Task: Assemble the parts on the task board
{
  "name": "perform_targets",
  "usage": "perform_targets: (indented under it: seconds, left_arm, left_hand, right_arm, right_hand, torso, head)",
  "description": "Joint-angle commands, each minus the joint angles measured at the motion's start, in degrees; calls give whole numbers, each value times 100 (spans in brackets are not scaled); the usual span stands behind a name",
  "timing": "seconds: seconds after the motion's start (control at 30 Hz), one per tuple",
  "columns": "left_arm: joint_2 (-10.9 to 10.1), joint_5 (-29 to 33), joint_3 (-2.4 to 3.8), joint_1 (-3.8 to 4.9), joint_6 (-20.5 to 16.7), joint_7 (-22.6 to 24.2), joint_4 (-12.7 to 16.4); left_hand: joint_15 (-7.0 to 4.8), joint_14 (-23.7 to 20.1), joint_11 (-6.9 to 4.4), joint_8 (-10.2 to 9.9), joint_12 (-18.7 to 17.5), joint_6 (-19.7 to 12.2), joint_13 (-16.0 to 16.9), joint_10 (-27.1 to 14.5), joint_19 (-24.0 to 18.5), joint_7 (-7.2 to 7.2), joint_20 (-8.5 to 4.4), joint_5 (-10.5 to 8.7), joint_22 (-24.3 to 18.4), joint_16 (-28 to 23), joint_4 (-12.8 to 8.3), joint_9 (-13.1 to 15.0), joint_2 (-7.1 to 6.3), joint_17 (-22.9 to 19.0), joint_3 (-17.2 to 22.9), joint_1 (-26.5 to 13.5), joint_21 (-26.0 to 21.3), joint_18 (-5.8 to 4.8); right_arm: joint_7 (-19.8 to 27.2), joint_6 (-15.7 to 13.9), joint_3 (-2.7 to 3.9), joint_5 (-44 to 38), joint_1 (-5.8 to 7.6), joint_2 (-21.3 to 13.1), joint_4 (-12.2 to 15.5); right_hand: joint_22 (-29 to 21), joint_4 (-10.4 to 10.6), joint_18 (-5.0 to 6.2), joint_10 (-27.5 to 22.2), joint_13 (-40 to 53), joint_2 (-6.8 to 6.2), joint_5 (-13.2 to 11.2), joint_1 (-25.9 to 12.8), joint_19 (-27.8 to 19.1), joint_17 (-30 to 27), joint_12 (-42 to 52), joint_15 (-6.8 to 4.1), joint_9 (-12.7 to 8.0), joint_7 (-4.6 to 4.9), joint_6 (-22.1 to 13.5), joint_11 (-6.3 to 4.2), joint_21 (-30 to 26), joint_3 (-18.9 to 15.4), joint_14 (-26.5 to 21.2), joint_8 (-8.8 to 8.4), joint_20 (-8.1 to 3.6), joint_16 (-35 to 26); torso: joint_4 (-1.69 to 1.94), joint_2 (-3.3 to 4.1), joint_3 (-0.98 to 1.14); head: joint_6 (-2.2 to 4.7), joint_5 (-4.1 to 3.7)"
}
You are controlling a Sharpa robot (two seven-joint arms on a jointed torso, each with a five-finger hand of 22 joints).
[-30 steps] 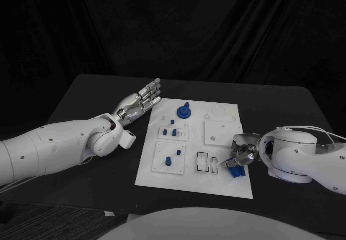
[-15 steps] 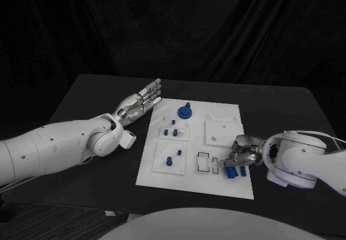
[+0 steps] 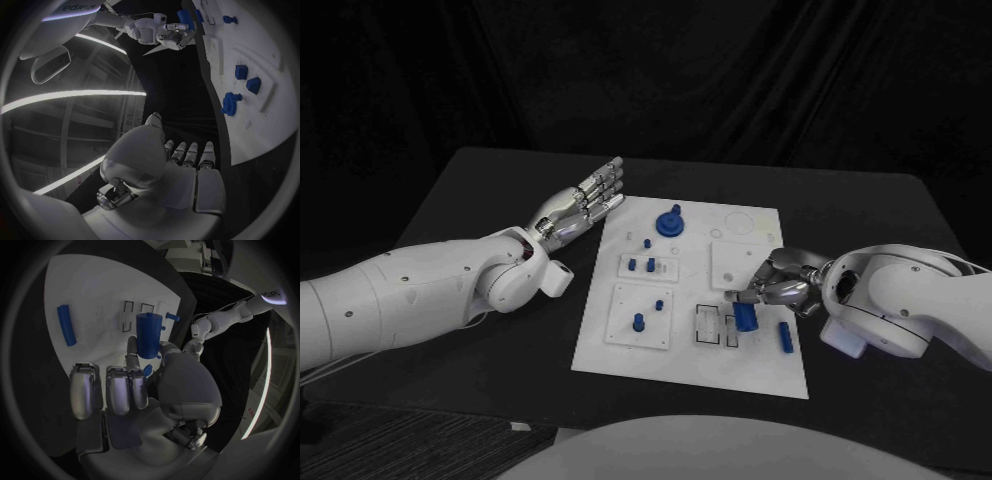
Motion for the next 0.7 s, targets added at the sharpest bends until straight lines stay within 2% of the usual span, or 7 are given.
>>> perform_targets:
  seconds: [0.03, 0.2, 0.3, 0.4, 0.53, 0.6, 0.7]
  left_arm:
    - [4, -2, 5, -8, 46, 172, 14]
    - [10, -2, 5, -8, 61, 156, 14]
    - [16, -2, 5, -9, 79, 145, 15]
    - [22, -2, 5, -9, 96, 133, 19]
    - [22, -2, 5, -9, 109, 120, 24]
    - [18, -2, 5, -9, 116, 113, 29]
    - [18, -2, 5, -9, 123, 105, 33]
  left_hand:
    - [40, 7, -7, 8, -20, 0, -9, 2, -6, 14, 28, 5, -5, -21, 25, 3, -4, -5, 2, 46, -32, 56]
    - [39, 7, -10, 9, -20, 3, -9, 2, -6, 20, 29, 7, -5, -21, 27, 4, -2, -5, 2, 46, -32, 57]
    - [51, 7, -15, 10, -20, 5, -9, 2, -6, 38, 34, 22, -5, -21, 27, 4, 4, -5, 7, 51, -32, 60]
    - [51, 7, -15, 10, -20, 5, -9, 2, -6, 38, 34, 22, -5, -21, 27, 4, 4, -5, 7, 51, -32, 60]
    - [58, 7, -16, 11, -20, 8, -9, 2, -6, 47, 38, 28, -5, -21, 26, 5, 9, -5, 10, 55, -32, 61]
    - [61, 7, -15, 13, -20, 14, -9, 2, -6, 55, 41, 32, -5, -21, 25, 6, 13, -5, 14, 58, -32, 62]
    - [65, 7, -14, 14, -20, 19, -9, 2, -6, 67, 45, 38, -5, -21, 22, 8, 17, -5, 17, 64, -32, 62]
  right_arm:
    - [115, -241, -1, 245, 11, 10, -14]
    - [102, -329, -3, 253, 3, 52, -23]
    - [74, -386, -5, 251, -19, 101, -46]
    - [39, -452, -6, 215, -81, 177, -78]
    - [-19, -429, -6, 194, -133, 270, -116]
    - [-56, -400, -6, 183, -151, 326, -141]
    - [-103, -358, -6, 115, -175, 398, -173]
  right_hand:
    - [1310, -776, 60, 596, 1507, 207, -17, 170, 341, 827, 15, -40, 10, -110, 132, -29, -35, 794, 491, 23, -39, -29]
    - [1306, -796, 62, 596, 1507, 197, -120, 161, 336, 810, 15, -41, 42, -103, 105, -27, -45, 809, 488, 28, -43, -35]
    - [1295, -787, 71, 596, 1507, 200, -461, 104, 320, 767, 15, -36, 90, -95, 61, -21, -77, 803, 480, 28, -40, -51]
    - [1285, -773, 78, 596, 1507, 198, -580, 63, 306, 716, 15, -25, 108, -79, 12, -10, -105, 789, 470, 12, -34, -70]
    - [1280, -719, 81, 596, 1507, 222, -1044, -31, 301, 706, 15, -12, 153, -65, -16, 4, -121, 729, 470, 15, -20, -74]
    - [1279, -677, 82, 596, 1507, 233, -1221, -91, 299, 692, 15, -3, 165, -53, -39, 14, -127, 687, 468, 5, -13, -79]
    - [1279, -666, 82, 596, 1507, 237, -1309, -106, 300, 692, 15, 0, 172, -48, -49, 19, -129, 665, 468, -1, -9, -79]
  torso:
    - [2, -5, 0]
    - [-10, -4, -12]
    - [-19, -4, -13]
    - [-11, -9, -8]
    - [3, -10, -1]
    - [-1, -11, 0]
    - [1, -8, 1]
  head:
    - [-1, -19]
    - [-1, -30]
    - [-1, -34]
    - [-1, -43]
    - [-1, -48]
    - [-1, -37]
    - [-1, -31]
